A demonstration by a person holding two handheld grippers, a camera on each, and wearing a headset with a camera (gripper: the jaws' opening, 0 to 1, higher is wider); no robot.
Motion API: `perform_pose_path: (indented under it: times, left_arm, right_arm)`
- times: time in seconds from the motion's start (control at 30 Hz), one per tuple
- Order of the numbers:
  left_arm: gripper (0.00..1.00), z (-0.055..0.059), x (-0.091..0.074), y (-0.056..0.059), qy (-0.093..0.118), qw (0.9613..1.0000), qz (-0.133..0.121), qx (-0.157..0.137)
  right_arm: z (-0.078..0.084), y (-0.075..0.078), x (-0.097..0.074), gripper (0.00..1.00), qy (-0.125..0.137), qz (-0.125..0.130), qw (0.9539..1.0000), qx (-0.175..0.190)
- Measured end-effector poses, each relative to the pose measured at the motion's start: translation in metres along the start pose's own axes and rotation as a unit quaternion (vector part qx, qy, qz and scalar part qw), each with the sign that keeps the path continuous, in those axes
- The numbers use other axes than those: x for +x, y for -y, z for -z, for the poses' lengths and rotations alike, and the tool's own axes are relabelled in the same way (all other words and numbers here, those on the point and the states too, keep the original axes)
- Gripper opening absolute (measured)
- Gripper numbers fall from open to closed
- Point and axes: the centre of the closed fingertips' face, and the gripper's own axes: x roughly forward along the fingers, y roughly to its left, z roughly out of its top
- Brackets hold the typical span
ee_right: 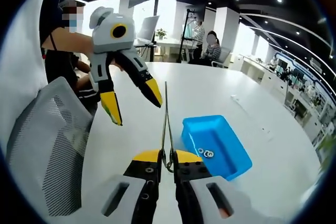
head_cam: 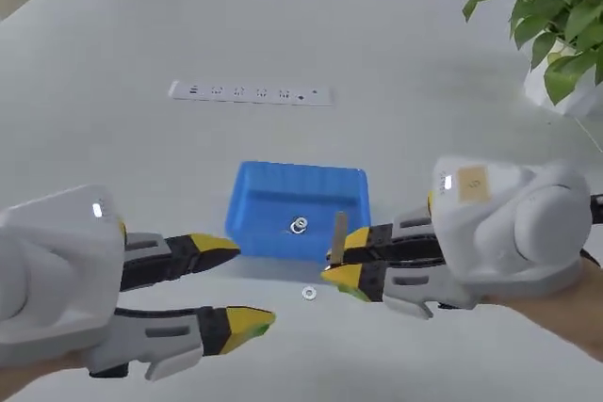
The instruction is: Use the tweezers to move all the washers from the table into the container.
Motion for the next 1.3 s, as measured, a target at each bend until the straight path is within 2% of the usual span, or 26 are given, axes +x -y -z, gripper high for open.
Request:
perform_pose_path:
  times: [0.07,0.17,0.33,0.6,0.67,0.77,0.83,1.07,1.3]
  left_arm:
    - [0.52,0.002,-0.004,0.002,0.001,0.9997,0.008,-0.022]
    - [0.59,0.006,-0.009,-0.003,-0.003,0.9998,-0.004,-0.017]
    - [0.67,0.013,-0.022,-0.012,0.000,0.9994,-0.023,-0.027]
    - [0.82,0.022,-0.033,-0.024,-0.005,0.9981,-0.052,-0.033]
    - [0.88,0.022,-0.035,-0.029,-0.005,0.9973,-0.064,-0.035]
    - [0.96,0.024,-0.041,-0.038,-0.010,0.9954,-0.088,-0.037]
    - [0.99,0.025,-0.047,-0.042,-0.013,0.9945,-0.098,-0.033]
    - [0.99,0.034,-0.057,-0.046,-0.024,0.9919,-0.117,-0.044]
    - [0.99,0.038,-0.060,-0.043,-0.031,0.9894,-0.129,-0.059]
  right_arm:
    - [-0.006,0.004,-0.001,0.09,0.002,0.004,1.0000,-0.003]
    - [-0.013,0.014,0.000,0.10,0.004,0.014,0.9999,-0.008]
    - [-0.026,0.030,0.003,0.10,0.015,0.026,0.9995,-0.007]
    - [-0.032,0.065,0.014,0.10,0.021,0.039,0.9990,-0.005]
    - [-0.029,0.075,0.021,0.10,0.021,0.043,0.9989,-0.001]
    - [-0.015,0.091,0.037,0.10,0.012,0.053,0.9984,0.017]
    - [-0.007,0.095,0.048,0.10,0.003,0.052,0.9984,0.021]
    - [0.015,0.088,0.077,0.10,-0.019,0.039,0.9986,0.031]
    - [0.028,0.086,0.089,0.10,-0.028,0.043,0.9979,0.040]
